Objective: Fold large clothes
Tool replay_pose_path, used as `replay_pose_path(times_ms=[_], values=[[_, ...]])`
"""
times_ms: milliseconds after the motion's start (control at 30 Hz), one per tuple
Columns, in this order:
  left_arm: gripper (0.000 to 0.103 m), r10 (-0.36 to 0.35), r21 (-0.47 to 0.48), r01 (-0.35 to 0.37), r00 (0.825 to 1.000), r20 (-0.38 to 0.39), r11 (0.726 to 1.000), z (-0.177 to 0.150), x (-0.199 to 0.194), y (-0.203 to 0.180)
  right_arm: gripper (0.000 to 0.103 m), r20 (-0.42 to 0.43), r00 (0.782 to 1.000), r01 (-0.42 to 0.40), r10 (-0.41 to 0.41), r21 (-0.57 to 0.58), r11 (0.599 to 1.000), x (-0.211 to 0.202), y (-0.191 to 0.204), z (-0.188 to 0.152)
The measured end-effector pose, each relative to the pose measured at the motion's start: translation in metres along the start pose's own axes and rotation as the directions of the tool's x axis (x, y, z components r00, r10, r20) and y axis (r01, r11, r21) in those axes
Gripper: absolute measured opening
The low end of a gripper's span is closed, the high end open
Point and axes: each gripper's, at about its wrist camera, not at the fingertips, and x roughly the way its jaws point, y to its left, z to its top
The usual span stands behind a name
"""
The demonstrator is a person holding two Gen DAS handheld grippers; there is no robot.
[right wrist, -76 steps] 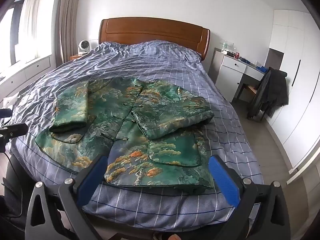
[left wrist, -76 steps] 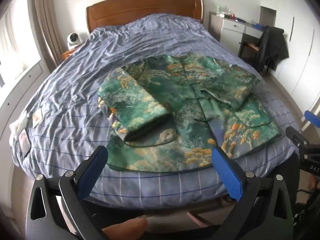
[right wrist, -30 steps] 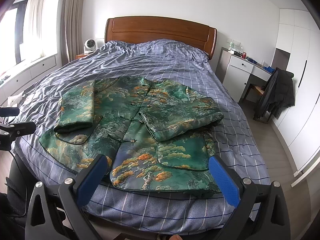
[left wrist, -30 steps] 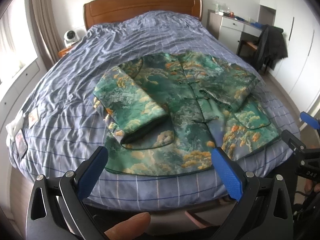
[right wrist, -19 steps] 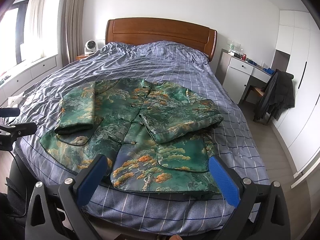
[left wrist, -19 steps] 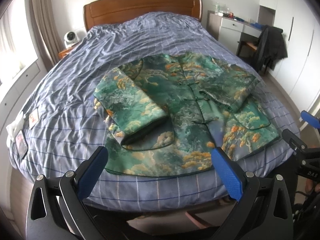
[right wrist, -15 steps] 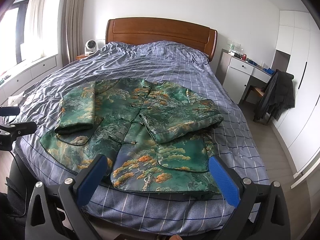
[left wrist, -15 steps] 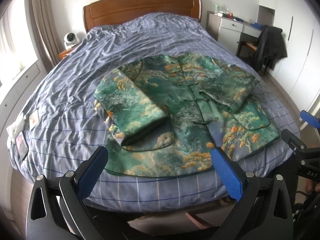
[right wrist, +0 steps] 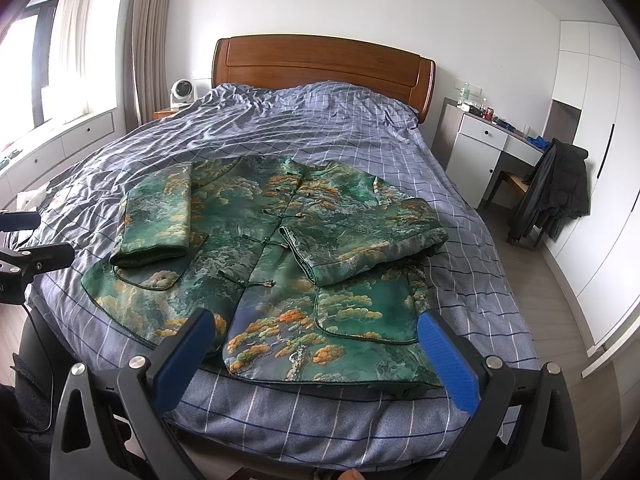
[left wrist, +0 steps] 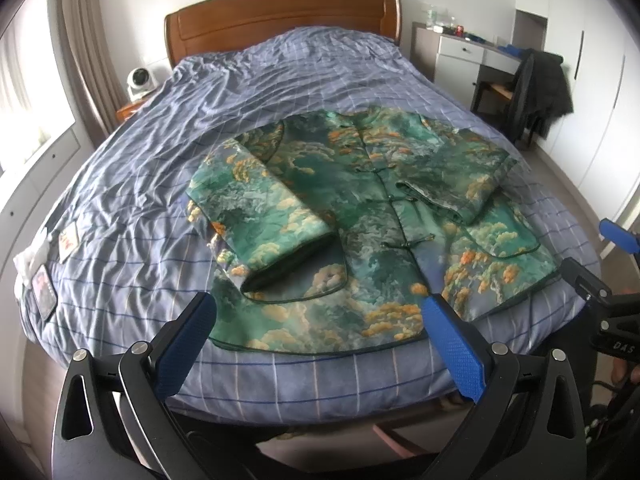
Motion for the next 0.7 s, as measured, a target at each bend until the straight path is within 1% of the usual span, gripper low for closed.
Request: replay_pose_path(times_ms=[700], values=[[0.103,0.0,0.007,0.0,1.0,0.005,1.0,-0.0005,-0.0016,-0.006,0.103,-0.002,1.0,0.0,0.0,0.0,1.0,-0.0007,0.0014,-0.0004]])
